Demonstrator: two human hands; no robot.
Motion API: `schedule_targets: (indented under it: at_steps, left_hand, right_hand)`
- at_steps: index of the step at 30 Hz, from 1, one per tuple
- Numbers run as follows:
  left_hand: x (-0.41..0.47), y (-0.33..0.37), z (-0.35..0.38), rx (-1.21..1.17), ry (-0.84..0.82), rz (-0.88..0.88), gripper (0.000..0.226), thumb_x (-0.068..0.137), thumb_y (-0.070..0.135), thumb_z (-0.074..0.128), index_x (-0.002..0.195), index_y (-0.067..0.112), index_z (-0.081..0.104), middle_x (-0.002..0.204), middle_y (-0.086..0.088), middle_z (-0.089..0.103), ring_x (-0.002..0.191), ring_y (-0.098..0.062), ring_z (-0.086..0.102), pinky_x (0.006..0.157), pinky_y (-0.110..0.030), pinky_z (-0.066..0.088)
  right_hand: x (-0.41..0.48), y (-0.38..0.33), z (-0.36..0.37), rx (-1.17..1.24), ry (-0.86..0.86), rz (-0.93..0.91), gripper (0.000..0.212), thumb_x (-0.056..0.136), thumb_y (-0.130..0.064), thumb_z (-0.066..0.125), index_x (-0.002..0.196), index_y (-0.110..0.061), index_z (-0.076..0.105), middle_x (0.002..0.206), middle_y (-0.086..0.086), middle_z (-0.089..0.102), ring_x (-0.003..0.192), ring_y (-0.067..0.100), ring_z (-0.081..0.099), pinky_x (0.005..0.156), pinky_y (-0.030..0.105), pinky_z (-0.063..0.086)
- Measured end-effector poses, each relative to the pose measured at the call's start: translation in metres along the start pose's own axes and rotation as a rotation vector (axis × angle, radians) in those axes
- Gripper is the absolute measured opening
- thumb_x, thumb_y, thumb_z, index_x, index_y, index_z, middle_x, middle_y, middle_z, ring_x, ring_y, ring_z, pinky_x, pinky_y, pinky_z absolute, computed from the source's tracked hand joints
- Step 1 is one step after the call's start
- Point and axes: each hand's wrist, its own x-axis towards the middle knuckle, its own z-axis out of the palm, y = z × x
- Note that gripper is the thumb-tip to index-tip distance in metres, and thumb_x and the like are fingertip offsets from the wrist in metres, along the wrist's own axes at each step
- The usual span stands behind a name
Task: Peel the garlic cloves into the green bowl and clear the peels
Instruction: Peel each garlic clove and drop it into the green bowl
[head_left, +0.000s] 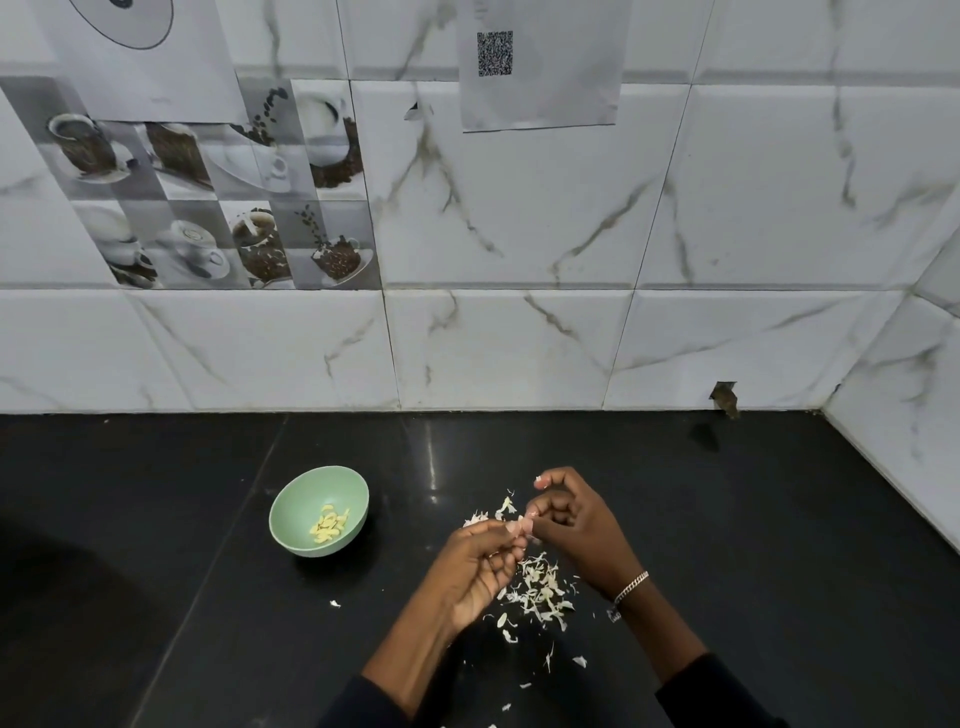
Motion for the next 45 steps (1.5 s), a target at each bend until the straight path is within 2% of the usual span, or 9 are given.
schedule_targets:
  at_steps: [8,14,20,24,31,36,41,45]
  left_hand:
    - [0.001,0.001,0.003,-0.078,-0.056,0.026,0.014,0.081,-0.004,0.069,0.095,-0.006,0.072,0.084,-0.02,0.068,0.064,-0.016,0.067,0.056,-0.019,0.057]
    - [0.0,0.006,0.007,-0.066,-0.075,0.1,0.038,0.08,-0.008,0.071,0.117,-0.011,0.064,0.092,-0.026,0.069,0.071,-0.019,0.069,0.062,-0.019,0.059]
    - [-0.002,0.006,0.015,0.041,-0.037,0.244,0.03,0.079,-0.009,0.067,0.108,-0.012,0.064,0.092,-0.025,0.071,0.074,-0.021,0.071,0.066,-0.019,0.059]
    - [-0.001,0.005,0.016,0.091,-0.039,0.26,0.022,0.088,-0.014,0.059,0.11,-0.016,0.061,0.092,-0.025,0.071,0.079,-0.023,0.072,0.069,-0.021,0.059]
    - [0.0,0.005,0.017,0.174,-0.001,0.292,0.02,0.089,-0.018,0.055,0.108,-0.017,0.061,0.09,-0.026,0.069,0.077,-0.025,0.068,0.073,-0.025,0.059]
    - [0.0,0.005,0.018,0.15,0.066,0.323,0.017,0.089,-0.018,0.057,0.102,-0.011,0.064,0.085,-0.02,0.069,0.072,-0.019,0.068,0.069,-0.024,0.058]
    - [-0.001,0.007,0.014,0.084,0.098,0.319,0.019,0.086,-0.017,0.059,0.102,-0.009,0.066,0.091,-0.021,0.073,0.079,-0.022,0.073,0.069,-0.023,0.06]
    - [0.0,0.007,0.013,0.086,0.129,0.332,0.023,0.082,-0.014,0.064,0.105,-0.012,0.067,0.1,-0.028,0.072,0.082,-0.027,0.075,0.068,-0.023,0.06]
  right_hand:
    - [0.005,-0.008,-0.001,0.065,0.0,-0.008,0.036,0.082,0.009,0.073,0.11,-0.005,0.055,0.082,0.012,0.073,0.072,0.02,0.066,0.068,0.028,0.056]
    - [0.006,-0.008,0.001,0.117,0.033,0.019,0.037,0.08,0.013,0.072,0.107,-0.001,0.051,0.08,0.015,0.072,0.063,0.021,0.063,0.058,0.026,0.052]
    - [0.005,-0.01,0.002,0.124,0.063,0.025,0.04,0.08,0.013,0.072,0.099,-0.007,0.043,0.077,0.014,0.07,0.06,0.021,0.061,0.054,0.024,0.05]
    - [0.006,-0.011,-0.001,0.124,0.056,0.033,0.039,0.08,0.014,0.07,0.098,-0.008,0.042,0.078,0.017,0.07,0.061,0.024,0.062,0.055,0.026,0.051]
    - [0.003,-0.009,-0.002,0.125,0.038,0.041,0.036,0.082,0.016,0.067,0.097,-0.006,0.043,0.079,0.019,0.071,0.06,0.023,0.063,0.052,0.025,0.05]
    - [0.001,-0.006,-0.004,0.124,0.001,0.048,0.032,0.081,0.013,0.069,0.095,-0.005,0.047,0.079,0.018,0.071,0.062,0.024,0.063,0.055,0.029,0.051]
    - [0.003,0.001,-0.006,0.062,0.005,0.062,0.012,0.085,0.008,0.07,0.096,0.006,0.066,0.074,0.014,0.073,0.062,0.021,0.067,0.058,0.028,0.054]
    - [0.007,0.008,-0.007,0.004,0.055,0.088,0.011,0.092,0.002,0.065,0.1,-0.002,0.073,0.075,0.018,0.074,0.067,0.026,0.07,0.066,0.03,0.058]
